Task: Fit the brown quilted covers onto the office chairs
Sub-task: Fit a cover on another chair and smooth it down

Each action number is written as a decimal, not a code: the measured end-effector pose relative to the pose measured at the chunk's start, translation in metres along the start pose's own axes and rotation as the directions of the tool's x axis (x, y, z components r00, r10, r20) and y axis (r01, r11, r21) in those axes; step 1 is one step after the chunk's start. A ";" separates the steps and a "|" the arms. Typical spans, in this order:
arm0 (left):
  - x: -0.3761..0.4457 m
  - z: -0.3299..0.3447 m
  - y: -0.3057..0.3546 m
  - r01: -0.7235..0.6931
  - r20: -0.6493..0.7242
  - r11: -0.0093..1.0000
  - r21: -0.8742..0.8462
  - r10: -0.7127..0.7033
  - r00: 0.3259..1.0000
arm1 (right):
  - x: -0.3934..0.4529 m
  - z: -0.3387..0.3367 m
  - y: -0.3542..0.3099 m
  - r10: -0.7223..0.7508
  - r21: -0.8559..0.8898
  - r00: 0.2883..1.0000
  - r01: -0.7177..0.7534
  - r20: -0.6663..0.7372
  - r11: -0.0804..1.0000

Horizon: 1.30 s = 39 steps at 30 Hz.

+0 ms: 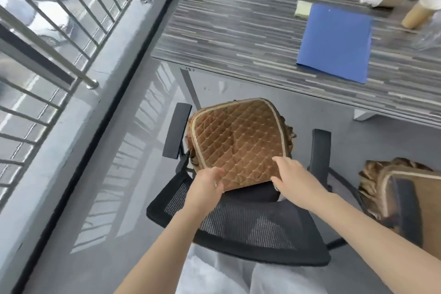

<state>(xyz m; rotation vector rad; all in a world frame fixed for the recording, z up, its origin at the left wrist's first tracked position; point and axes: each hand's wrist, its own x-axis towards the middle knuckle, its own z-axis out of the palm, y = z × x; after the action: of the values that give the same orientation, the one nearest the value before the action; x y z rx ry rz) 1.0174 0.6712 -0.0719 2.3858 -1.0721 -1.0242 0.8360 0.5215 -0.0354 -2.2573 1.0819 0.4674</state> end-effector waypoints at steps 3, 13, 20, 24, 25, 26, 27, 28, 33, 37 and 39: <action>0.030 0.000 -0.011 -0.014 0.127 0.997 0.070 0.005 0.992 | 0.007 0.019 0.003 0.071 -0.019 0.997 -0.071 0.014 0.997; 0.122 0.073 -0.050 -0.141 0.362 0.931 0.336 0.011 0.932 | 0.085 0.087 0.037 0.161 0.007 0.987 -0.161 0.002 0.987; 0.205 0.158 -0.081 -0.182 0.518 0.903 0.389 -0.052 0.854 | 0.190 0.153 0.108 0.115 -0.269 0.976 -0.063 0.183 0.961; 0.227 0.195 -0.110 -0.212 0.541 0.844 0.493 -0.106 0.834 | 0.224 0.199 0.136 0.052 -0.534 0.958 0.111 0.281 0.838; 0.227 0.204 -0.115 -0.202 0.528 0.832 0.516 -0.123 0.840 | 0.230 0.207 0.142 0.055 -0.560 0.957 0.121 0.286 0.820; 0.230 0.214 -0.119 -0.193 0.502 0.826 0.530 -0.122 0.856 | 0.237 0.215 0.152 0.040 -0.587 0.965 0.124 0.258 0.800; 0.231 0.220 -0.119 -0.189 0.476 0.814 0.549 -0.119 0.872 | 0.242 0.218 0.158 0.027 -0.613 0.973 0.123 0.230 0.780; 0.231 0.227 -0.118 -0.184 0.457 0.806 0.563 -0.117 0.882 | 0.245 0.221 0.165 0.022 -0.627 0.974 0.129 0.227 0.768; 0.223 0.245 -0.130 -0.147 0.394 0.793 0.591 -0.125 0.911 | 0.241 0.232 0.174 -0.036 -0.589 0.980 0.148 0.198 0.795; 0.233 0.231 -0.133 -0.171 0.381 0.821 0.545 -0.061 0.922 | 0.230 0.216 0.178 -0.154 -0.471 0.988 0.138 0.005 0.871; 0.234 0.222 -0.122 -0.186 0.410 0.868 0.461 -0.022 0.912 | 0.225 0.199 0.177 -0.151 -0.393 0.977 0.080 -0.152 0.916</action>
<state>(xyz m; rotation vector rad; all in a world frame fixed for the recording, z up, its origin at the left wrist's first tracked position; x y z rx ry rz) 1.0255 0.5750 -0.4032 2.5259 -1.7578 -1.3921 0.8209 0.4291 -0.3712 -2.7404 1.0022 0.4662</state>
